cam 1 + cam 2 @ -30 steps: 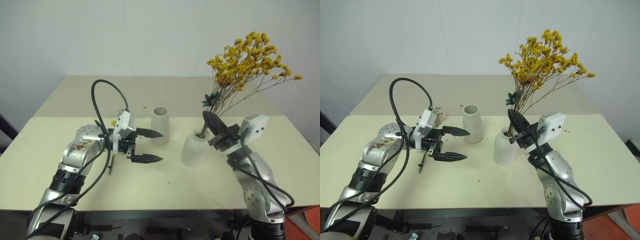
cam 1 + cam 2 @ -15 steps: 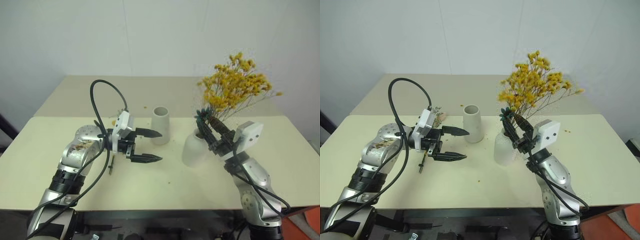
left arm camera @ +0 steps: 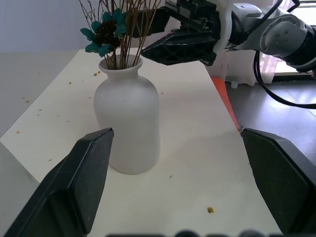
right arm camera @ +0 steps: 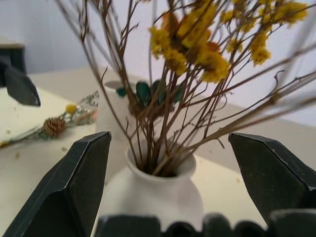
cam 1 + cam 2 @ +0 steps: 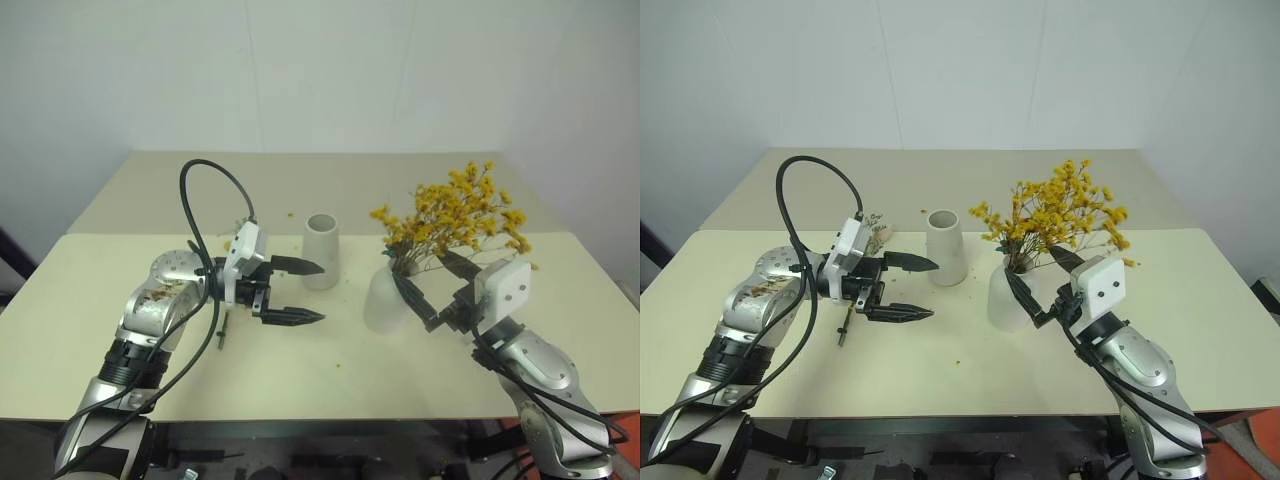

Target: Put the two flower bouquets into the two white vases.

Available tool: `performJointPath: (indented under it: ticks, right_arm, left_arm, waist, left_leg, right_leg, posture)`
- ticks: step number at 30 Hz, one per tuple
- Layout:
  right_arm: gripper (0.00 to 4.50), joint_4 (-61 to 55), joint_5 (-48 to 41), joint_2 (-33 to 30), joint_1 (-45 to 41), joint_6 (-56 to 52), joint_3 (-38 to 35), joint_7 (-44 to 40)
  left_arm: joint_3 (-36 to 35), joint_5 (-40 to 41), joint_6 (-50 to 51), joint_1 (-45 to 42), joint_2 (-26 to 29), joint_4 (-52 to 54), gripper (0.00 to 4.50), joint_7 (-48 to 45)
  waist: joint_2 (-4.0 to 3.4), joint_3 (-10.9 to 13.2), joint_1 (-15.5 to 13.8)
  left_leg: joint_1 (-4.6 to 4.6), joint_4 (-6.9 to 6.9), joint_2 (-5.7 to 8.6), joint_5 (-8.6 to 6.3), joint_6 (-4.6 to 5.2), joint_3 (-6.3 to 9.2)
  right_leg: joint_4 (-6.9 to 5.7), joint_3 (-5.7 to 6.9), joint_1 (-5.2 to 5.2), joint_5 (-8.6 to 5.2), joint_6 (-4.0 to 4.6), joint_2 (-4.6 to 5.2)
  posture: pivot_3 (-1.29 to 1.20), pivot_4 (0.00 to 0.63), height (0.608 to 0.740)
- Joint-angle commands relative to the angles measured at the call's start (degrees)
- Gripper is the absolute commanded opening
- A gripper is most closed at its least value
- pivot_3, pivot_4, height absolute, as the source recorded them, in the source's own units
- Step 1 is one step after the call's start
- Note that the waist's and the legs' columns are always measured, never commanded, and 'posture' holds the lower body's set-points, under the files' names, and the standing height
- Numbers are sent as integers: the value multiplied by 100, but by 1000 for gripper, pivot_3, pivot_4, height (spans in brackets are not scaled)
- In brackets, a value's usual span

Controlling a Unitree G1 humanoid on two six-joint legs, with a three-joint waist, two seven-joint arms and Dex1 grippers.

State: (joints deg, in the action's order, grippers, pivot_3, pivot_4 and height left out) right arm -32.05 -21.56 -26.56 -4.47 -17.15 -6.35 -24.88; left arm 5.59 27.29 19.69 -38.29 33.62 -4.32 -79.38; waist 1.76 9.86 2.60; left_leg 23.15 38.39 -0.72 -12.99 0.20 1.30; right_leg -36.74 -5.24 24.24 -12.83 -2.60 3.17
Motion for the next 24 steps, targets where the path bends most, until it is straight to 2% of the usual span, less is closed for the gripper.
performJointPath:
  ticks: [1,7,10,13,16,18,22,24]
  right_arm:
    - [4468,-590,-264,-393,208,-397,-531,-105]
    - [4468,-1233,-1721,-1138,1158,-1143,-1977,-686]
    - [4468,-1436,-2387,-1852,1787,-1451,-2647,-1644]
    - [4468,-1386,-3096,-2414,1908,-1803,-2953,-2050]
    - [4468,-1341,-3650,-2876,1642,-2024,-2892,-2338]
    - [4468,-1333,-3640,-3180,1275,-2154,-2499,-2261]
    - [4468,-1137,-3506,-3231,398,-2154,-1665,-2049]
    - [4468,-939,-3556,-3196,-317,-2466,-1053,-1754]
  left_arm:
    - [-262,131,-29,18,73,137,4500,70]
    - [-987,226,440,642,-89,748,4500,1599]
    - [-1324,-240,818,1140,-321,1363,4500,3206]
    - [-1449,-629,1435,1413,-539,2028,4500,4533]
    - [-1680,-822,2454,1547,-882,2690,4500,5777]
    - [-1976,-696,3155,1582,-1128,3050,4500,6317]
    - [-2258,-671,4645,1436,-1341,3526,4500,7047]
    - [-2206,-815,6254,992,-1153,3450,4500,7268]
  waist:
    - [0,0,-13]
    - [2,1,-16]
    - [2,1,-27]
    - [14,2,-15]
    - [24,7,-24]
    - [31,8,-8]
    - [48,13,-18]
    - [59,19,-20]
  left_leg:
    - [0,0,0,0,0,1]
    - [4,-5,-2,-1,0,4]
    - [-4,-4,-2,-1,0,4]
    - [-14,-6,-7,-1,-1,5]
    - [-22,-2,-3,-1,-1,2]
    - [-30,-1,-4,-1,-1,2]
    - [-33,-1,-5,-1,-2,4]
    - [-30,-1,-2,-1,-2,4]
  right_leg:
    - [0,2,-1,-3,-3,0]
    - [8,3,-3,-5,-6,4]
    - [7,-1,-15,-14,-22,6]
    - [8,-2,-24,-19,-32,1]
    - [8,-8,-34,-18,-40,3]
    - [10,-7,-43,-19,-41,0]
    - [12,-5,-46,-20,-42,-6]
    - [13,-6,-42,-20,-42,-3]
  posture:
    - [0,150,740]
    - [0,150,740]
    - [0,150,740]
    - [0,150,740]
    - [0,150,740]
    - [0,150,740]
    - [0,150,740]
    - [0,150,740]
